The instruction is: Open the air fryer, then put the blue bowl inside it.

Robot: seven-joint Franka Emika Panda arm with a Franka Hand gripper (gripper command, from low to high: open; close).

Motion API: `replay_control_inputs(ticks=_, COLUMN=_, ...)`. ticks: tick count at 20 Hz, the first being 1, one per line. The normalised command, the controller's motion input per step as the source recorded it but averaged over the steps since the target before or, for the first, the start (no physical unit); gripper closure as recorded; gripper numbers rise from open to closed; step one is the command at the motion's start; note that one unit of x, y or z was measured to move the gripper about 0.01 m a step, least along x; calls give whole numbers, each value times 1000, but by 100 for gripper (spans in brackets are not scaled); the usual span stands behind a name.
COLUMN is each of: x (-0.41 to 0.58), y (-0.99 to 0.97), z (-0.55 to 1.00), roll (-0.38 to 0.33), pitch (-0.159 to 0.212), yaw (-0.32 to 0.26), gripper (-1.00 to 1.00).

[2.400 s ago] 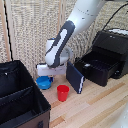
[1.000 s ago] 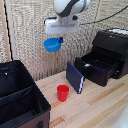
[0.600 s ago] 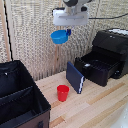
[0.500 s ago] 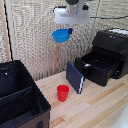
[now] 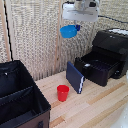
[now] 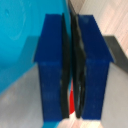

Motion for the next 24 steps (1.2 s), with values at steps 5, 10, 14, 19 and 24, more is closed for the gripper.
replay_control_inputs(ticks=5, x=-37, y=-727, z=-13, roll=0, pitch=0, yaw=-182, gripper=100)
replay_control_inputs(ticks=10, x=-30, y=-779, z=-144, roll=0, pitch=0, yaw=-164, gripper=100)
replay_control_inputs(ticks=14, x=-74, y=-774, z=-361, roll=2, pitch=0, yaw=-164, gripper=100)
replay_control_inputs(ticks=19, x=-157, y=-631, z=-587, roll=1, pitch=-17, yaw=-142, gripper=100)
replay_control_inputs(ticks=24, x=-229, y=-397, z=-603, roll=0, pitch=-2, yaw=-96, gripper=100)
